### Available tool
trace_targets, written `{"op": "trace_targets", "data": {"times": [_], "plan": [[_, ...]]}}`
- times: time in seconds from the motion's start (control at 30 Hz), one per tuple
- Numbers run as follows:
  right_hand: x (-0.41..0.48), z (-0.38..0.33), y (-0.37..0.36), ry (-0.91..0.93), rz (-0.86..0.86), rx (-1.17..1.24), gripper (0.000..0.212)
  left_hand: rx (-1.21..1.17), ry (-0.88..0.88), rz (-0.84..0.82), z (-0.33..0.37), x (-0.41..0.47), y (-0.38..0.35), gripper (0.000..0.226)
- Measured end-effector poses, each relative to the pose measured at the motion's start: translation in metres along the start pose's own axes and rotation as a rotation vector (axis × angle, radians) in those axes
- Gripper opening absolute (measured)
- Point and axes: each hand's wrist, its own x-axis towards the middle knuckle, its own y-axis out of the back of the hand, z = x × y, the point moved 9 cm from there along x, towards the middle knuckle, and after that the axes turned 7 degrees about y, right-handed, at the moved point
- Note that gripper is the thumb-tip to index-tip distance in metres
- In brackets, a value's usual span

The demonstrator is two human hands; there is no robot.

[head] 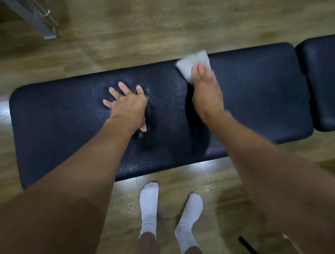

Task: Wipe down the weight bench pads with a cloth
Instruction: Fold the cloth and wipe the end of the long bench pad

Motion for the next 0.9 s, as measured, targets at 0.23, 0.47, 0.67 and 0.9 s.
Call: {"op": "trace_targets", "data": {"times": [0.23,0.47,0.67,0.9], "plan": [[-0.075,0.018,-0.01,0.048,0.013,0.078,0.065,0.001,0.005,-0.006,0.001,-0.006,0.005,0.13],[-0.175,0.018,-0.028,0.085,-0.164,0.043,0.064,0.009,0.004,0.02,0.001,-0.007,0.005,0.127],[0.016,0.017,-0.002,0.02,-0.069,-0.046,0.058,0.031,-0.01,0.007,0.0,0.0,0.0,0.131],[-0.099,0.035,-0.011,0.061,-0.002,0.06,0.068,0.028,0.0,0.002,0.0,-0.002,0.002,0.13]]}}
